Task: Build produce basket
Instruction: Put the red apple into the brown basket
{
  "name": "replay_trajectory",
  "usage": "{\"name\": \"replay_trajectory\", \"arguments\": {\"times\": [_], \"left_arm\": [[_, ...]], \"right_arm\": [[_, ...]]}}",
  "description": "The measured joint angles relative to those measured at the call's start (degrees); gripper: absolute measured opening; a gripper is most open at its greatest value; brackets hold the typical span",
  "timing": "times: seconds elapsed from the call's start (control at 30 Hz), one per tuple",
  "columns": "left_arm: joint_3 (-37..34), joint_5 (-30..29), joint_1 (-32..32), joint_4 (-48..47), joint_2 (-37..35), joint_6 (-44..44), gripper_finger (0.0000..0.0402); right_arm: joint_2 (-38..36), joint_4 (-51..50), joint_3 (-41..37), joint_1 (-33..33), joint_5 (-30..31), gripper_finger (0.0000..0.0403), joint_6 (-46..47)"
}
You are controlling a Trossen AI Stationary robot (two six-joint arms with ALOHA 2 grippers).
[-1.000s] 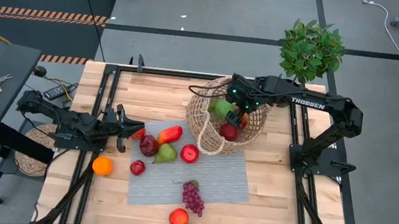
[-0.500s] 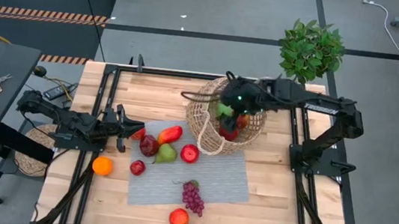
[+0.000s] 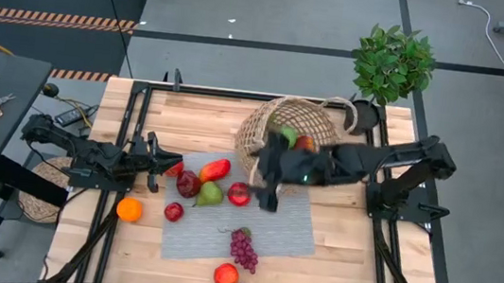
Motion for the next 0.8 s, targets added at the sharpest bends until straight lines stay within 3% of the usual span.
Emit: {"name": "replay_trajectory", "arguments": {"times": [0.13,0.3,0.47,0.8], "left_arm": [[0.0,0.0,0.0,0.0,0.0,0.0,0.0048],[0.0,0.0,0.0,0.1,0.0,0.0,0.0048],[0.0,0.0,0.0,0.0,0.0,0.0,0.0048],[0.0,0.0,0.0,0.0,0.0,0.0,0.0048]], "right_arm": [[2.0,1.1,0.0,4.0,-3.3,0.0373,-0.4],[3.0,0.7,-0.1,8.4,-2.4,0.0373,3.0],[2.9,1.2,0.0,10.3,-7.9,0.0373,9.0],[9.4,7.5,0.0,11.9,-7.9,0.0373,7.3]]}}
